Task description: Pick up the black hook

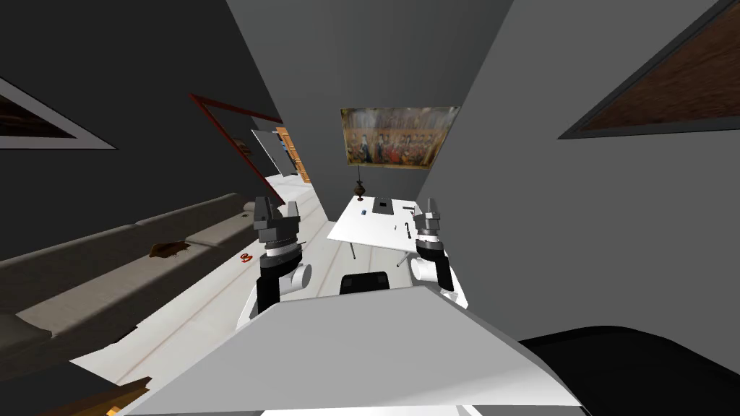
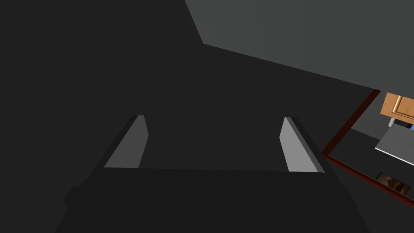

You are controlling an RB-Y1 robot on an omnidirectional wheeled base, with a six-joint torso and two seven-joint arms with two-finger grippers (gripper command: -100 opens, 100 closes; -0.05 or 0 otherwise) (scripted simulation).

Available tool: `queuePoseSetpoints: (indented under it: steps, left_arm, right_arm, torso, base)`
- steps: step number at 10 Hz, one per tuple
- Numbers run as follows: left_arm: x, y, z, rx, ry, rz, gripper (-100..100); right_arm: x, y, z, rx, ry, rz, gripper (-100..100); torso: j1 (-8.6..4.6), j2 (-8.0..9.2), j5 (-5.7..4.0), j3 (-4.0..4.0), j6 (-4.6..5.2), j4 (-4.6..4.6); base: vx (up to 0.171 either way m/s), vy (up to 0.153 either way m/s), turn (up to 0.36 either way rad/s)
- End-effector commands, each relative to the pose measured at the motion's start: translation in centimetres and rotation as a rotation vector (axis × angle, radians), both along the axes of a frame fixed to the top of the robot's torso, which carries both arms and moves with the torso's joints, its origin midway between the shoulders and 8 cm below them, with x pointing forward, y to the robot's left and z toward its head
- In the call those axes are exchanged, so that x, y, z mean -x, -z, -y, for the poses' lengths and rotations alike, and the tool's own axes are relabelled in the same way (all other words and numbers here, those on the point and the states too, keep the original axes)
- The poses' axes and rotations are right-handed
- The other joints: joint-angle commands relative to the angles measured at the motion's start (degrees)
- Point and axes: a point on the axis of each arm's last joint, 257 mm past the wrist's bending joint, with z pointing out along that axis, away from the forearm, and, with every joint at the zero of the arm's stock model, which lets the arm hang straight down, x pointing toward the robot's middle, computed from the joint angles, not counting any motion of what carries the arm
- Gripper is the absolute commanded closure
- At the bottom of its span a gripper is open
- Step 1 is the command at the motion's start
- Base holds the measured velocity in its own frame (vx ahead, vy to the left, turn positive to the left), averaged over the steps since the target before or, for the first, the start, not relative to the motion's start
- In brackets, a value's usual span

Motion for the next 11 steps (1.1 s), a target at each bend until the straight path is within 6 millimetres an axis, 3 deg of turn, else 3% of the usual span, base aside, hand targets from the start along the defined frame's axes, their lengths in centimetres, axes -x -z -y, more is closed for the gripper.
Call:
queuePoseSetpoints:
  steps: [1, 5, 9, 10, 11]
  left_arm:
    - [0.0, 0.0, 0.0, 0.0, 0.0, 0.0, 0]
    - [0.0, 0.0, 0.0, 0.0, 0.0, 0.0, 0]
    - [0.0, 0.0, 0.0, 0.0, 0.0, 0.0, 0]
    - [0.0, 0.0, 0.0, 0.0, 0.0, 0.0, 0]
    - [0.0, 0.0, 0.0, 0.0, 0.0, 0.0, 0]
  right_arm:
    - [-0.4, 1.5, 0.3, 0.034, 0.003, -0.046, -100]
    - [-1.4, 6.7, 2.0, 0.133, 0.024, -0.196, -100]
    - [-1.5, 13.7, 5.5, 0.269, 0.069, -0.402, -100]
    - [-1.5, 14.1, 5.7, 0.268, 0.07, -0.41, -100]
    - [-1.3, 16.1, 7.0, 0.304, 0.086, -0.469, -100]
  torso:
    - [0.0, 0.0, 0.0, 0.0, 0.0, 0.0]
    - [0.04, 0.2, 0.01, 0.11, -0.01, 0.04]
    - [0.06, 0.26, 0.02, 0.15, 0.0, 0.06]
    - [0.04, 0.28, 0.02, 0.16, -0.02, 0.06]
    - [0.0, 0.24, 0.0, 0.14, 0.02, 0.06]
  base:
    - [-0.023, 0.014, 0.093]
    - [-0.052, 0.021, 0.15]
    - [-0.069, 0.029, 0.203]
    - [-0.054, 0.011, 0.082]
    - [-0.042, 0.015, 0.166]
